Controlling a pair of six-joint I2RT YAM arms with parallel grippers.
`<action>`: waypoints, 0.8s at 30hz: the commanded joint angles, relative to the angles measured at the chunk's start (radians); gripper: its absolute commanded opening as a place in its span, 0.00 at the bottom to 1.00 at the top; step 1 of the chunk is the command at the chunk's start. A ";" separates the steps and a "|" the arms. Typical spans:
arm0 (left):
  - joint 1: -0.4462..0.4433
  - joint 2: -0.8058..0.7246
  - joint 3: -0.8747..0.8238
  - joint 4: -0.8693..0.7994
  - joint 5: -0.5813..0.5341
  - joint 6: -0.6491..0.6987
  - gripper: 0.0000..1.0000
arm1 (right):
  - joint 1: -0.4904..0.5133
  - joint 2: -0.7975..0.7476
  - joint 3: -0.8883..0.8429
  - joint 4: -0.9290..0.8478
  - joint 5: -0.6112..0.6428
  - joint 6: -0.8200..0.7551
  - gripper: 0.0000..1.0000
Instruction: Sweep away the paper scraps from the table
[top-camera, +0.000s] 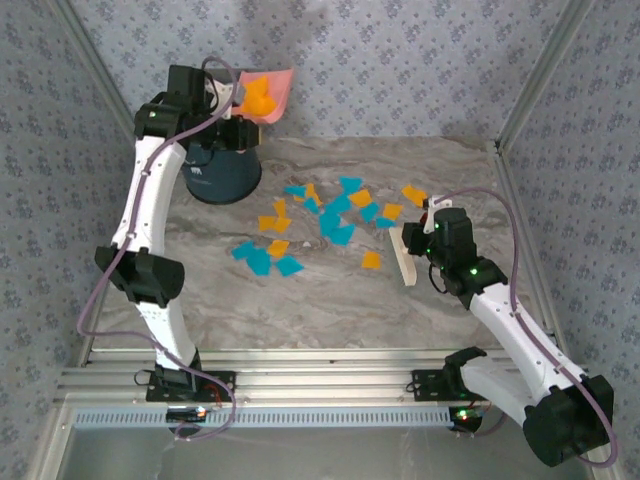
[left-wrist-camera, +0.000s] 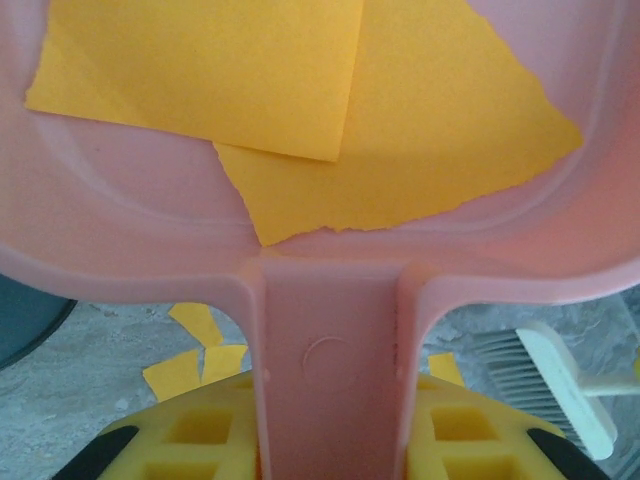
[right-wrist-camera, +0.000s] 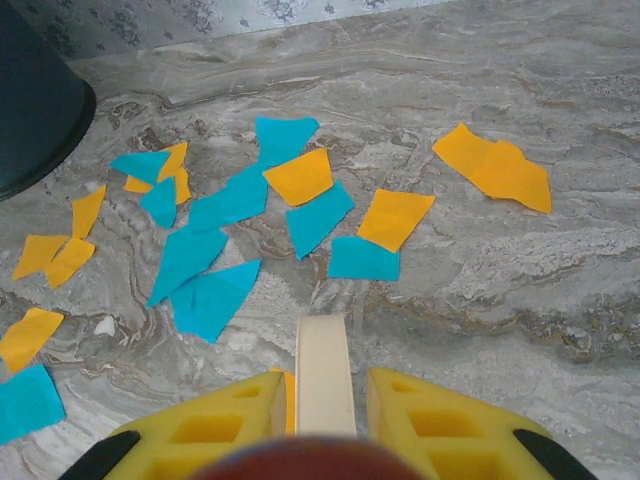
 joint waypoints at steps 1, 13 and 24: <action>0.022 0.035 0.074 -0.015 0.063 -0.088 0.00 | -0.008 -0.005 0.044 0.001 -0.004 0.022 0.00; 0.103 0.139 0.202 0.029 0.156 -0.299 0.00 | -0.008 -0.005 0.040 -0.005 -0.006 0.026 0.00; 0.144 0.173 0.204 0.134 0.226 -0.471 0.00 | -0.008 -0.001 0.032 -0.002 -0.012 0.034 0.00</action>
